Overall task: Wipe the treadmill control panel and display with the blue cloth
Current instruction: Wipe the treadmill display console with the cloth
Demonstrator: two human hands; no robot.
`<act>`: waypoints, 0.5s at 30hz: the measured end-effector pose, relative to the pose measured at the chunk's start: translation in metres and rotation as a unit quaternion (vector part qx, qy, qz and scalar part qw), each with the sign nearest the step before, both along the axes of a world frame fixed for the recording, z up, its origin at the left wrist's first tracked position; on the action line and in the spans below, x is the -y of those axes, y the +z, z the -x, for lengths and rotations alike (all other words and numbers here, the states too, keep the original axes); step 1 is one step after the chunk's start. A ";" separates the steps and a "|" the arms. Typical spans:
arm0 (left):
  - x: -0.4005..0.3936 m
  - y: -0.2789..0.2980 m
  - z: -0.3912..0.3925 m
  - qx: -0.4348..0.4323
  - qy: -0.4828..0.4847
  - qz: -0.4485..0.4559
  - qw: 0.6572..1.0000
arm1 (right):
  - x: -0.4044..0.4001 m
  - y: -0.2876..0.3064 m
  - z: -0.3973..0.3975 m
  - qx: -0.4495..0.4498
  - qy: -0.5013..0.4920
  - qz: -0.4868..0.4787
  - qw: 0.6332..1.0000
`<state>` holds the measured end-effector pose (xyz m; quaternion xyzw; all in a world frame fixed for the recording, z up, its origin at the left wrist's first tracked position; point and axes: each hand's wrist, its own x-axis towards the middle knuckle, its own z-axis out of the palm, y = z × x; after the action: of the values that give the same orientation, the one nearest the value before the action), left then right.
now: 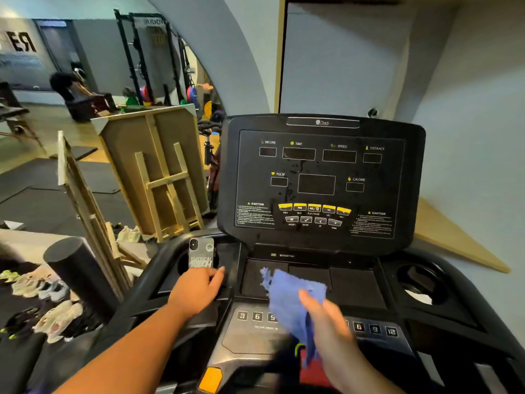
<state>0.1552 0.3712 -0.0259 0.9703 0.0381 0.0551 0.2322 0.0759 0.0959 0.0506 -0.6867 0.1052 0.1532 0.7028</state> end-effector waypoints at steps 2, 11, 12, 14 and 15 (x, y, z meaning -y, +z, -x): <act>-0.002 -0.003 0.000 0.004 0.000 0.009 1.000 | 0.014 0.022 -0.041 -0.039 -0.126 -0.122 0.984; -0.001 -0.007 0.000 -0.003 0.036 -0.027 0.999 | 0.001 0.120 -0.227 0.440 -0.120 0.354 0.817; -0.001 -0.006 0.000 -0.001 0.037 -0.033 0.999 | -0.005 0.108 -0.241 0.469 -0.075 0.434 0.766; -0.001 -0.006 0.000 0.001 0.036 -0.043 0.998 | -0.015 0.072 -0.259 0.488 -0.011 0.560 0.669; 0.000 -0.006 0.000 0.000 0.033 -0.045 0.998 | -0.017 0.058 -0.255 0.497 0.012 0.593 0.633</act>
<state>0.1557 0.3716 -0.0318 0.9780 0.0678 0.0643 0.1864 0.3310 0.1126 0.1088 -0.9291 -0.1998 -0.2987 0.0877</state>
